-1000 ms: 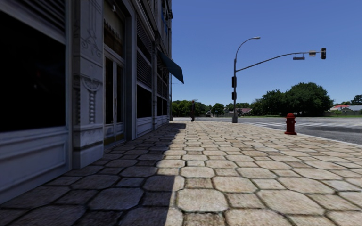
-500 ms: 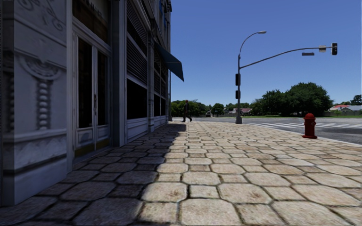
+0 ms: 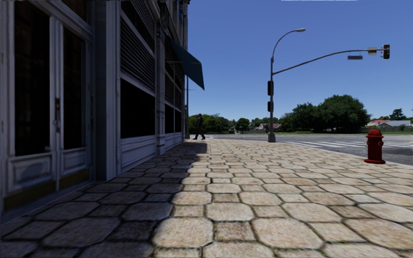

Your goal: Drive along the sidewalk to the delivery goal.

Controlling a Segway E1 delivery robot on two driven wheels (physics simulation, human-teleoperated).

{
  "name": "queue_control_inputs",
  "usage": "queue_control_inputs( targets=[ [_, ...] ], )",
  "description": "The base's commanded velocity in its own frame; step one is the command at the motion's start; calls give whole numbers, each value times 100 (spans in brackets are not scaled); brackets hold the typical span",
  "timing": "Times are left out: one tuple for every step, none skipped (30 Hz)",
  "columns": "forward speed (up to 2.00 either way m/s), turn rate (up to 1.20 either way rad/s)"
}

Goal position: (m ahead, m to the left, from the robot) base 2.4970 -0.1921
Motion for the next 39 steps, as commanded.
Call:
queue_control_inputs(
  targets=[
    [200, -11],
    [200, 0],
    [200, 0],
    [200, 0],
    [200, 0],
    [200, 0],
    [200, 0],
    [200, 0],
    [200, 0],
    [200, 0],
    [200, 0],
    [200, 0],
    [200, 0],
    [200, 0],
    [200, 0],
    [200, 0],
    [200, 0],
    [200, 0],
    [200, 0],
    [200, 0],
    [200, 0],
    [200, 0],
    [200, 0],
    [200, 0],
    [200, 0],
    [200, 0],
    [200, 0],
    [200, 0],
    [200, 0],
    [200, 0],
    [200, 0],
    [200, 0],
    [180, 0],
    [110, 0],
    [66, 0],
    [66, 0],
    [0, 0],
    [0, 0],
    [0, 0]
  ],
)
